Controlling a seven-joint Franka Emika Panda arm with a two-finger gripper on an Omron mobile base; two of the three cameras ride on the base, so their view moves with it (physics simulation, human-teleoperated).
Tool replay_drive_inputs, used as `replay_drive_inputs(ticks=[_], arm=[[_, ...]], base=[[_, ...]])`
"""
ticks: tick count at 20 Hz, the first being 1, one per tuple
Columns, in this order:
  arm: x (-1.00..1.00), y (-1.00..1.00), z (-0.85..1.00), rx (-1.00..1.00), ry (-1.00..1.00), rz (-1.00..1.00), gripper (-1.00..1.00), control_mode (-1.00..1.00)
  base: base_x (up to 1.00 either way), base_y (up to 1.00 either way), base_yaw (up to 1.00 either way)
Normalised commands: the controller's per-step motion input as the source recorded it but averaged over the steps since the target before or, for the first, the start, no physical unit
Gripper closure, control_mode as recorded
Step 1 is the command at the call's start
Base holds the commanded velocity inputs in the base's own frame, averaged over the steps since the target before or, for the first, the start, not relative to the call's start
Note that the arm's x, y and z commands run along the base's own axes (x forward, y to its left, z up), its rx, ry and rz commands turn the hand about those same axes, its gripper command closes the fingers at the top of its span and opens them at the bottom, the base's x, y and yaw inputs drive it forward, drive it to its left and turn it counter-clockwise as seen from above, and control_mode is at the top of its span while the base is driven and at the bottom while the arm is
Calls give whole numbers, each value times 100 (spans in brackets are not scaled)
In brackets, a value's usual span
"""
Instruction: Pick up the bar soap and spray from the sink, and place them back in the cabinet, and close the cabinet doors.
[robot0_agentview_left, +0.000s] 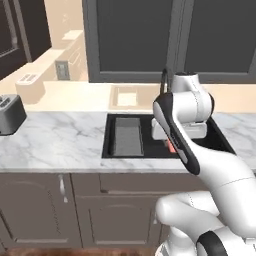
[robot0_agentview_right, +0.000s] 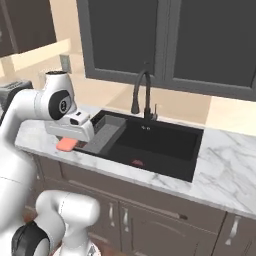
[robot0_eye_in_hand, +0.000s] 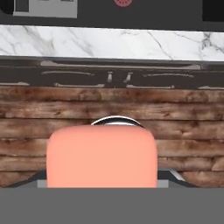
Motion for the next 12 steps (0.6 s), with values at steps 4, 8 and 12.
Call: replay_drive_inputs(ticks=[4,8,12], arm=[[0,0,0,0,0,0,100,100],[0,0,0,0,0,0,100,100],[0,0,0,0,0,0,100,100]], base=[[0,35,42],[0,29,42],[0,28,40]])
